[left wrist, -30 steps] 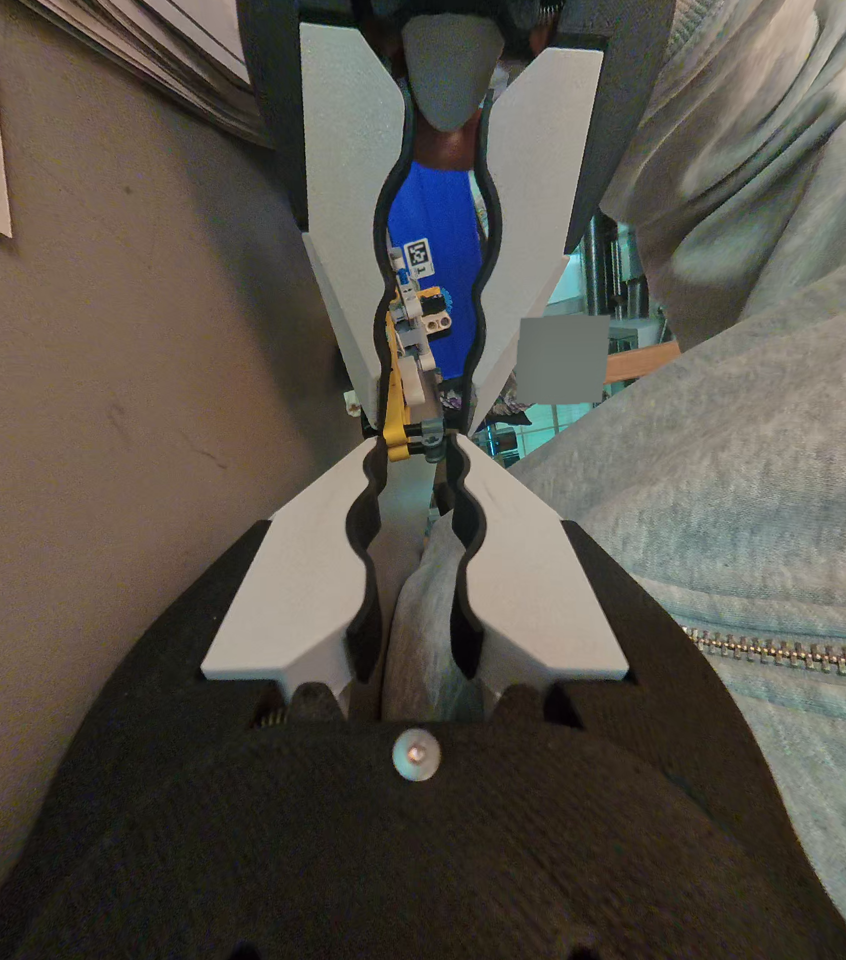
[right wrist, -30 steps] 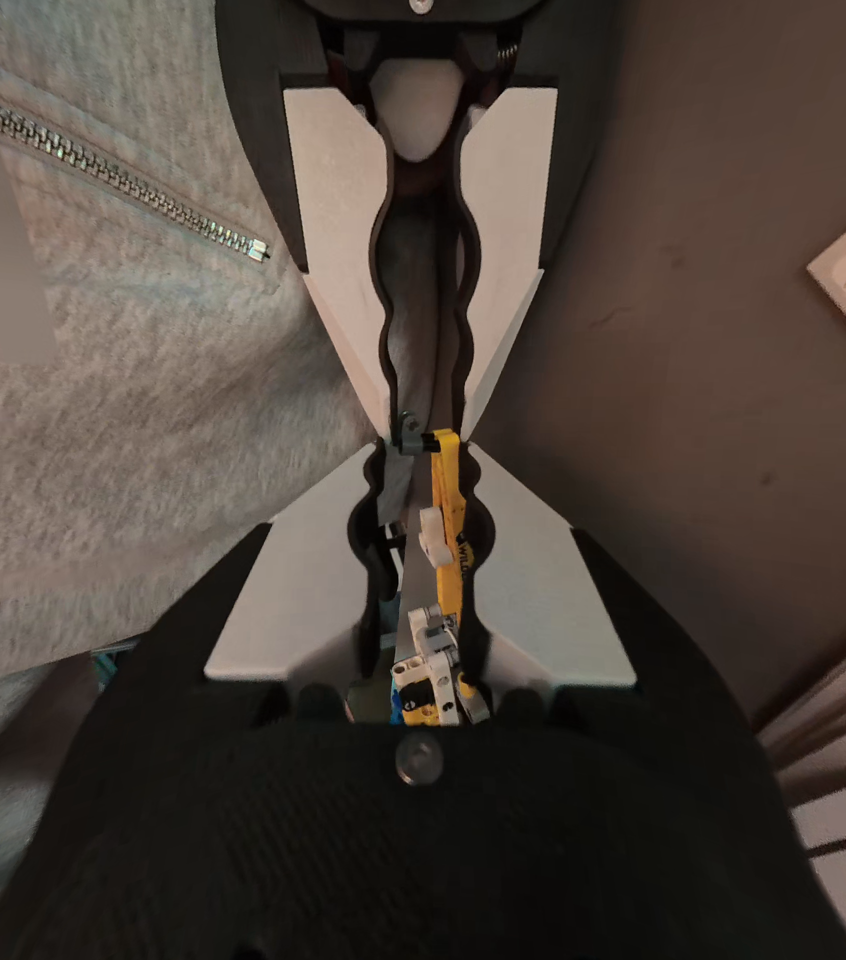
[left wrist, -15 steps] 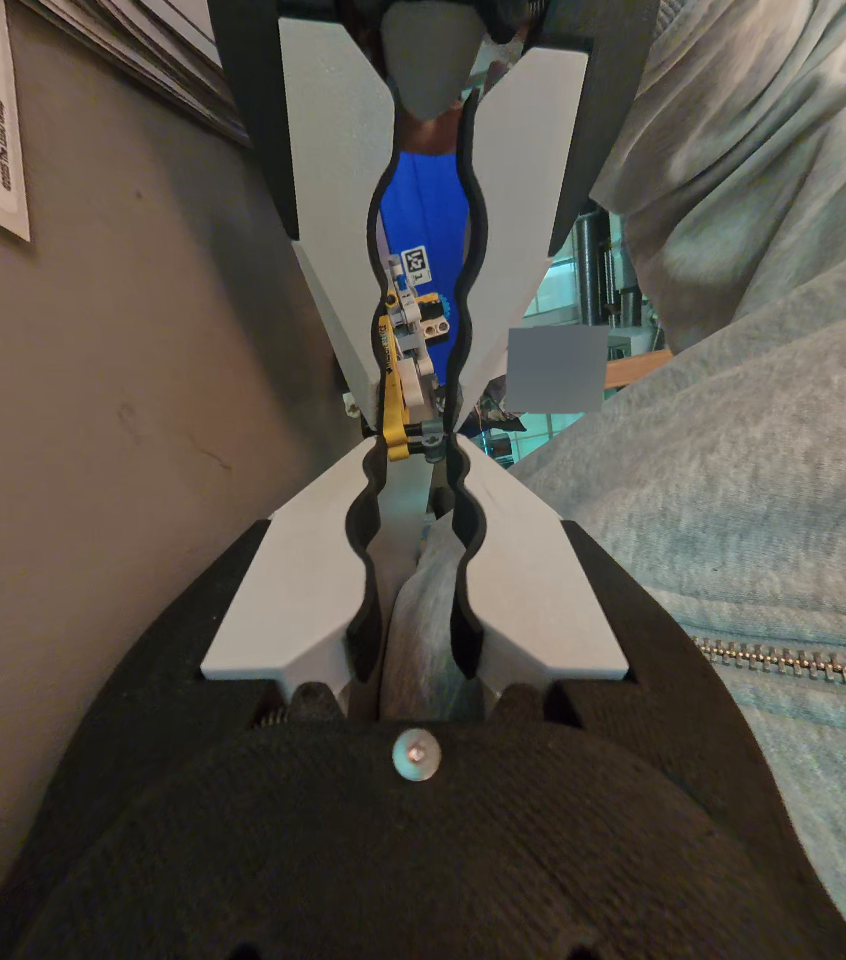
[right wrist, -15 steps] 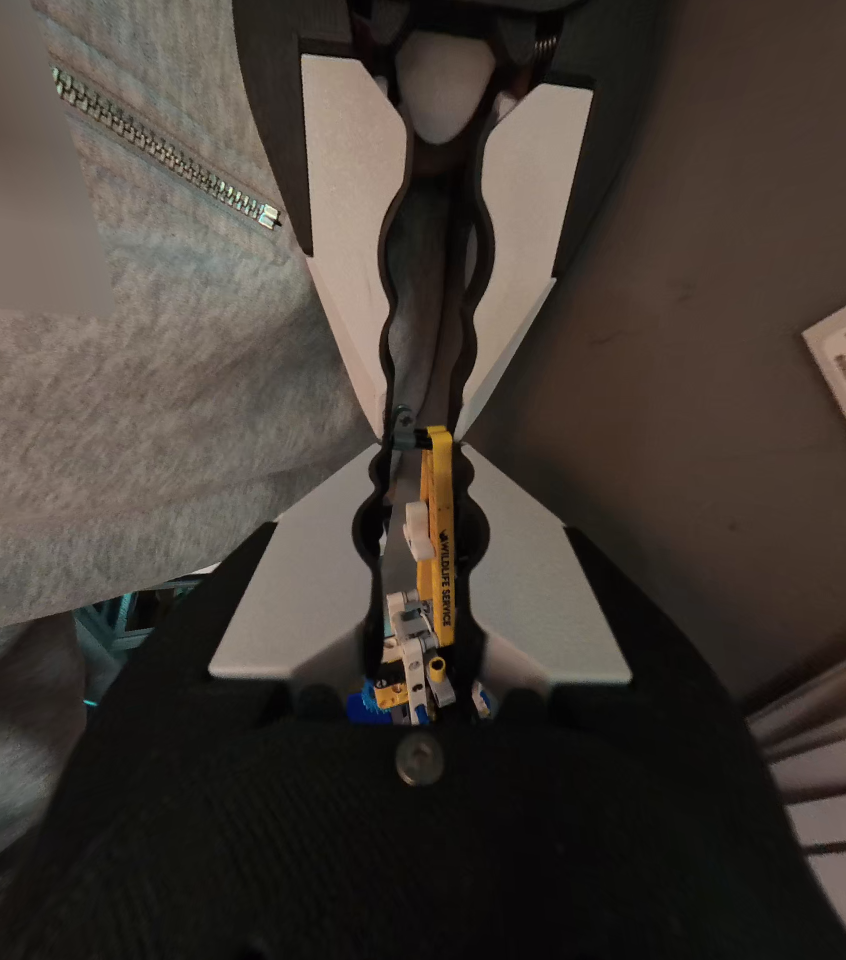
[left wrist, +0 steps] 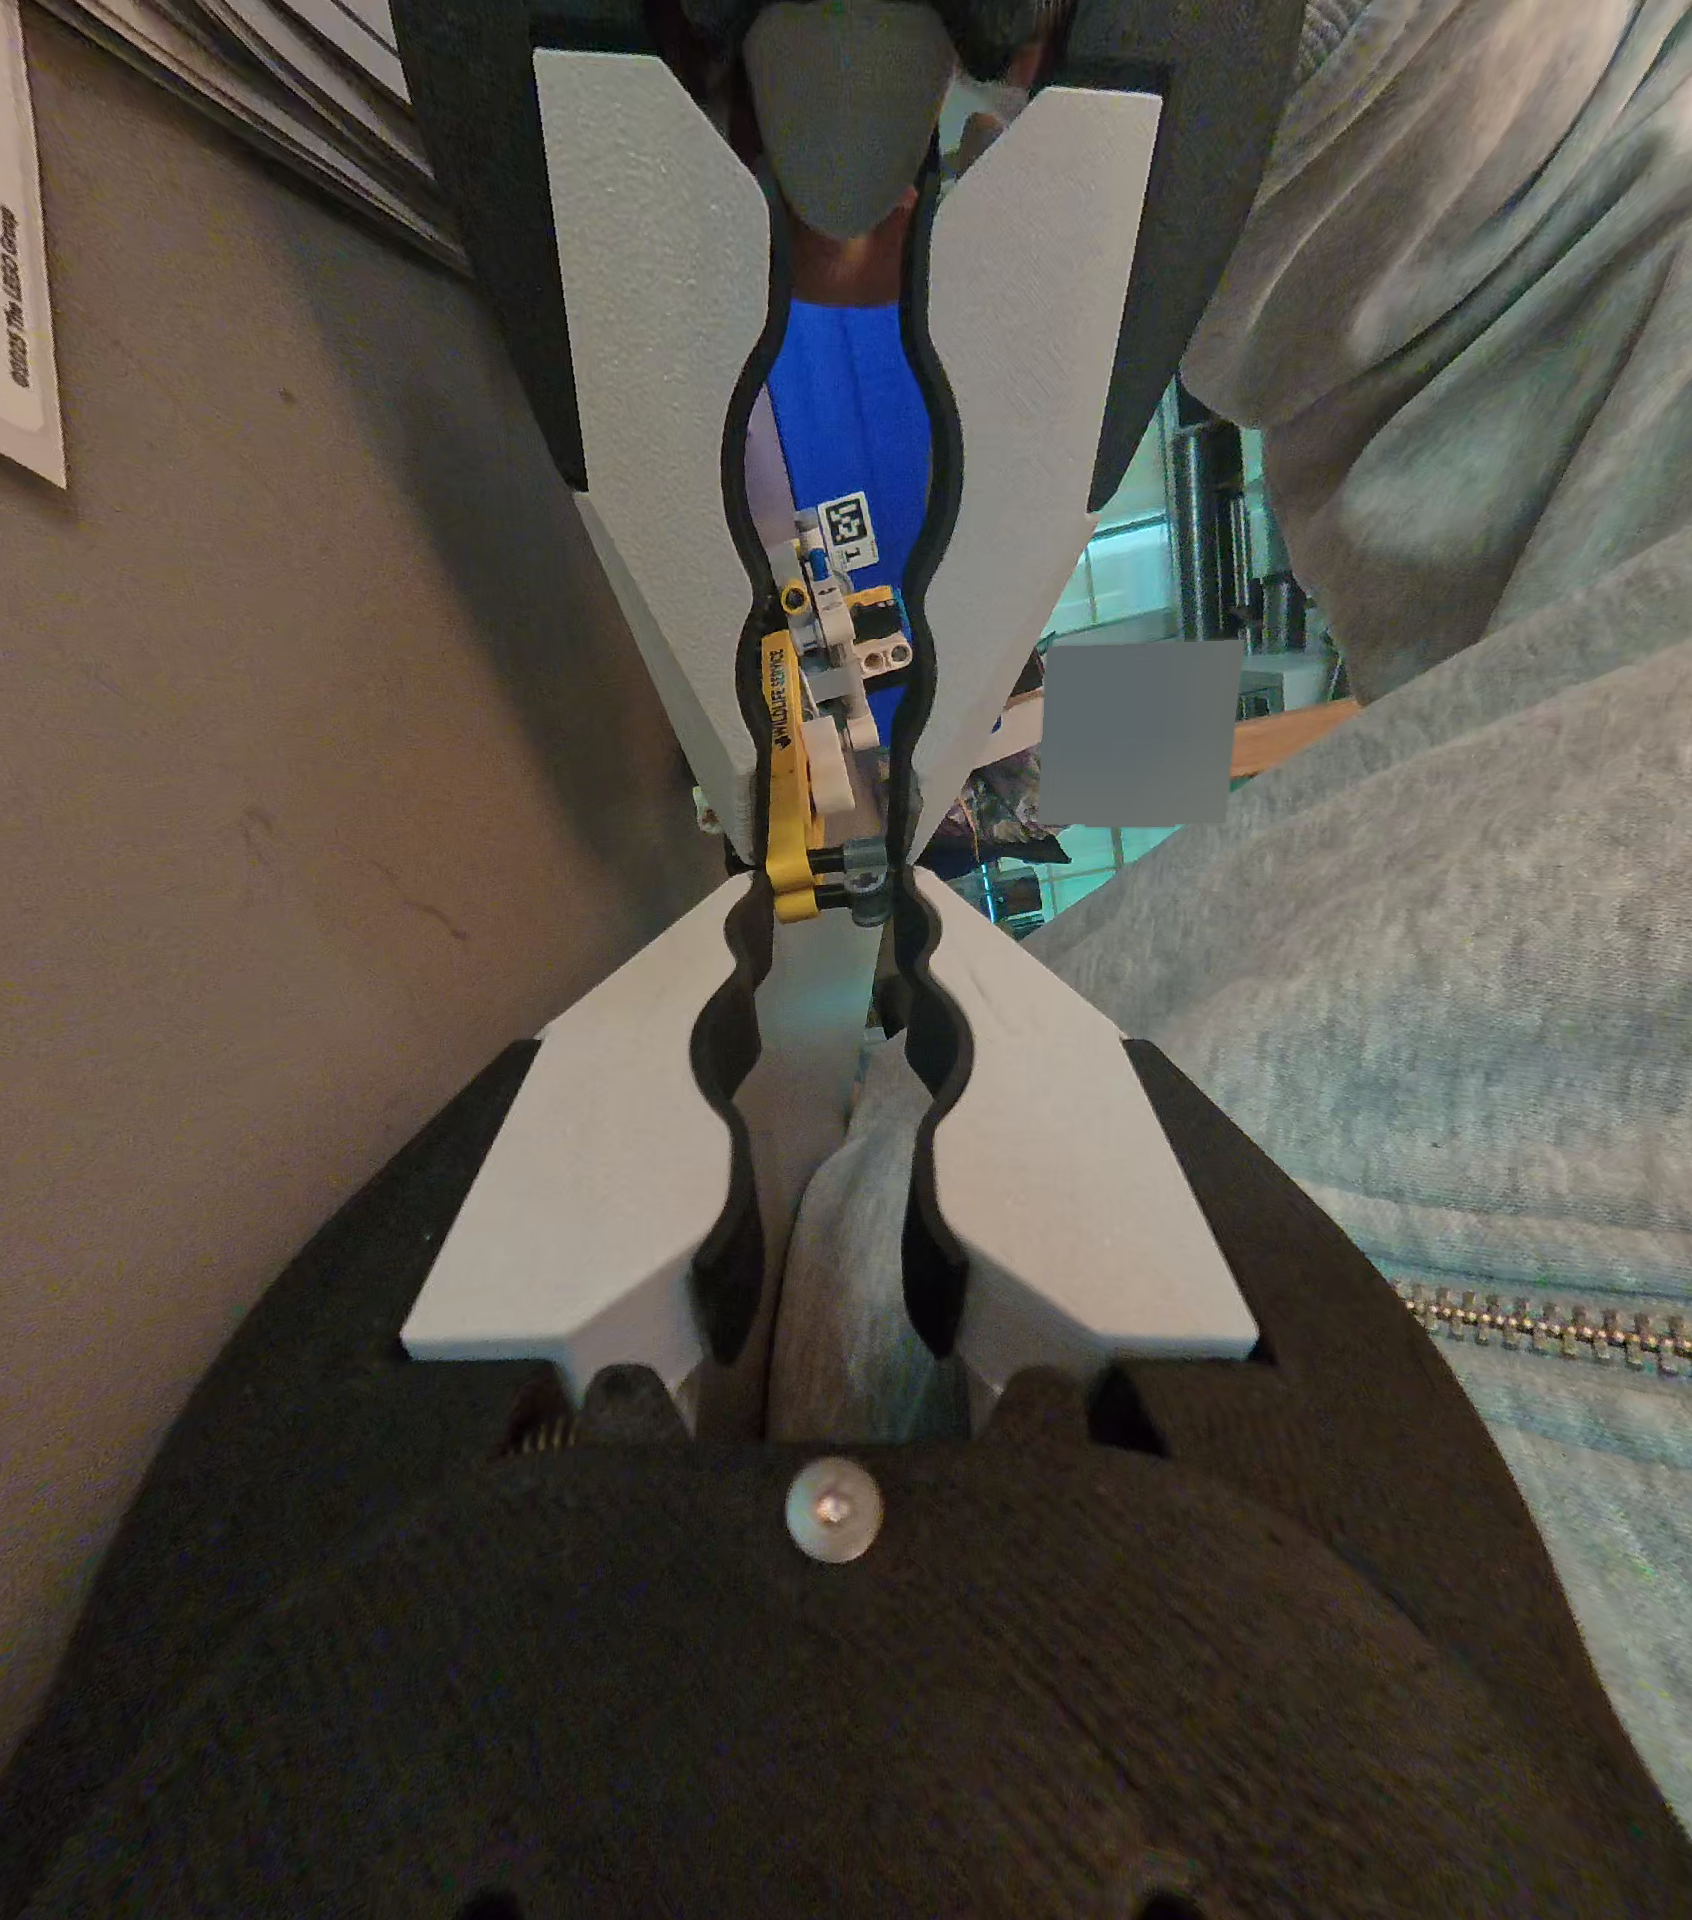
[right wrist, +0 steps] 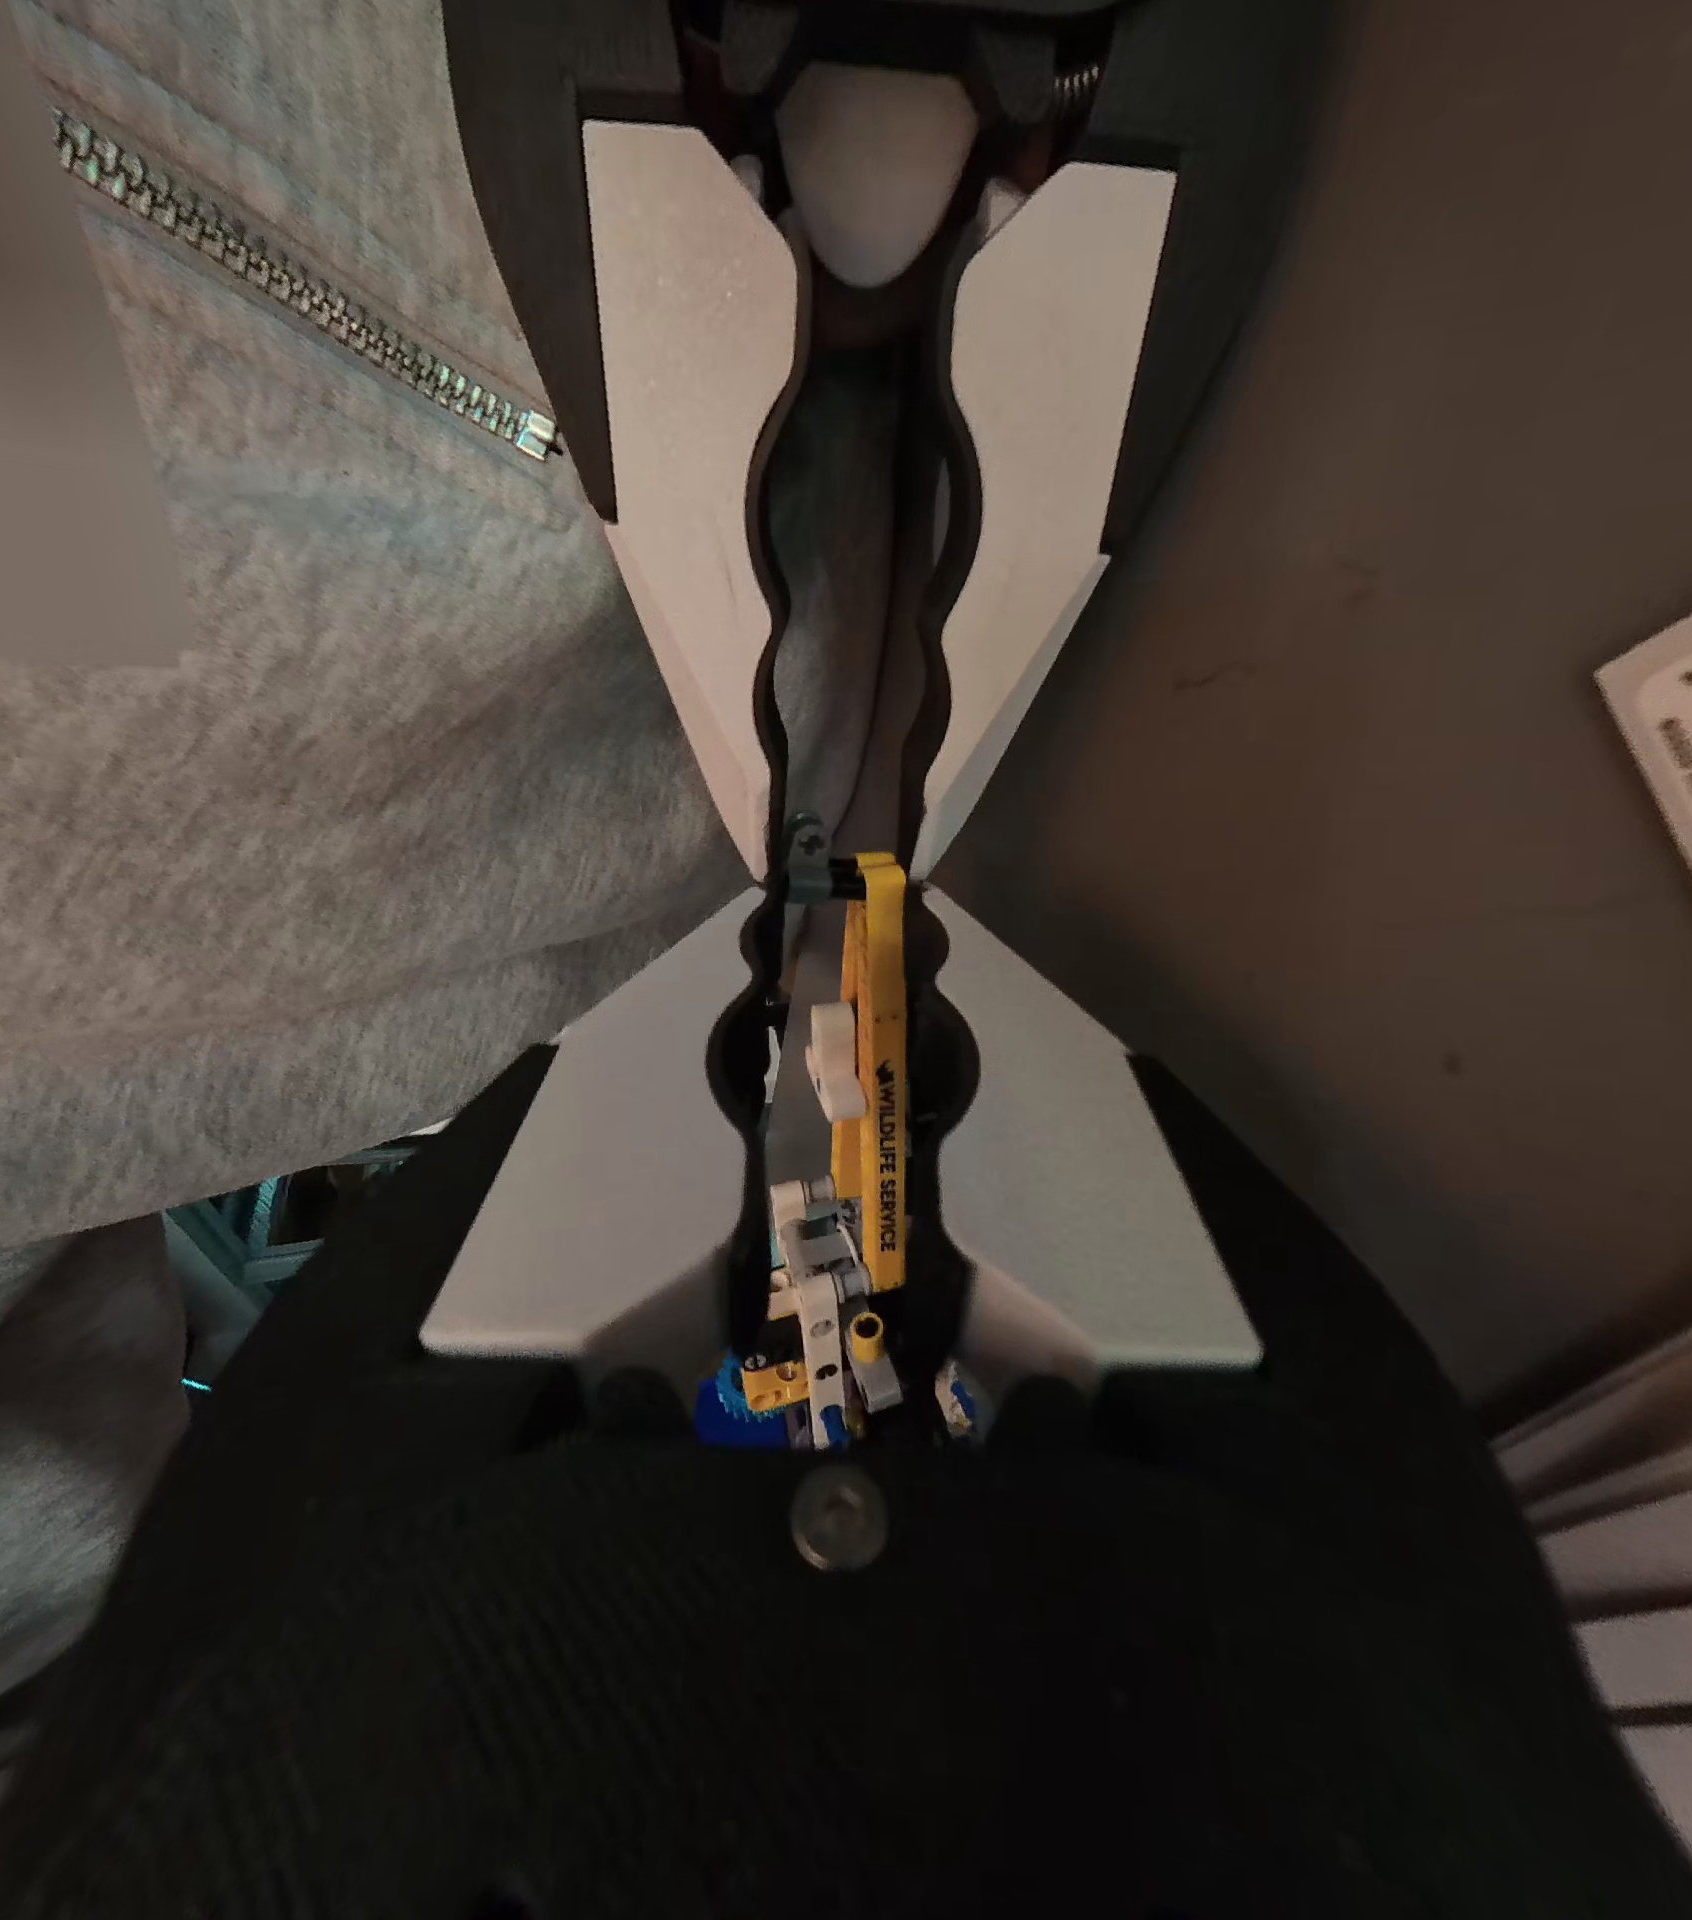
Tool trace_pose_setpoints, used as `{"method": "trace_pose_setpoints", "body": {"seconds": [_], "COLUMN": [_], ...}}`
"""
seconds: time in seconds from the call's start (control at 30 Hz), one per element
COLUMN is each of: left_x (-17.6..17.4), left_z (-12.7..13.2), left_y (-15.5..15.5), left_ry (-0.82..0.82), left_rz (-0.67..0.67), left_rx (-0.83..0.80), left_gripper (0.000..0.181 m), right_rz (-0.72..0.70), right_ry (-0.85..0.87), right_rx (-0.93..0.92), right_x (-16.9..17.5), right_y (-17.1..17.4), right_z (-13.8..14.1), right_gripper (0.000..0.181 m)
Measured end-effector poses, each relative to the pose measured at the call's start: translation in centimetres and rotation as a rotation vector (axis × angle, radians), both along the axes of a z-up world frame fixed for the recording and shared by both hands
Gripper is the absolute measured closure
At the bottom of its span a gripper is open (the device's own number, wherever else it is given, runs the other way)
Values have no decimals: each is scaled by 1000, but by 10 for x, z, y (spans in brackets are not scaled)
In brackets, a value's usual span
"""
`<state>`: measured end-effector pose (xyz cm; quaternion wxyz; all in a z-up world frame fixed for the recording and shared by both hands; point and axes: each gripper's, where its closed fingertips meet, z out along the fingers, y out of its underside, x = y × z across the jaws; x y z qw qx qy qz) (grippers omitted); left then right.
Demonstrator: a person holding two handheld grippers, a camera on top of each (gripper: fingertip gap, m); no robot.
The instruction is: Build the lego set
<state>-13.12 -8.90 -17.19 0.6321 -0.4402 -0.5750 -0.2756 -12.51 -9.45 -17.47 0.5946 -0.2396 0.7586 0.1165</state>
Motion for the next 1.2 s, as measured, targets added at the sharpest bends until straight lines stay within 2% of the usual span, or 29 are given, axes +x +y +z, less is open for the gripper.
{"method": "trace_pose_setpoints", "body": {"seconds": [0.63,0.7,0.77,0.83,0.97,1.03,1.2], "left_x": [5,3,2,2,2,2,-2], "left_z": [0,1,-1,-3,-4,-3,0], "left_y": [6,3,3,3,5,4,-7], "left_ry": [20,12,1,-7,-9,-6,12], "left_rz": [-27,-6,-6,-2,-12,-9,40], "left_rx": [-24,-4,-6,-21,-31,-26,-21], "left_gripper": [154,154,154,175,175,175,176], "right_rz": [9,2,-11,-34,-17,-47,-211], "right_ry": [-11,-18,-16,-11,13,30,136], "right_rx": [-58,-66,-99,-124,-108,-113,-269], "right_x": [-6,-4,-5,-7,-7,-8,-19], "right_y": [-3,-4,-8,-13,-6,-9,-32], "right_z": [0,1,1,1,-1,1,11], "right_gripper": [161,163,181,181,181,181,181]}}
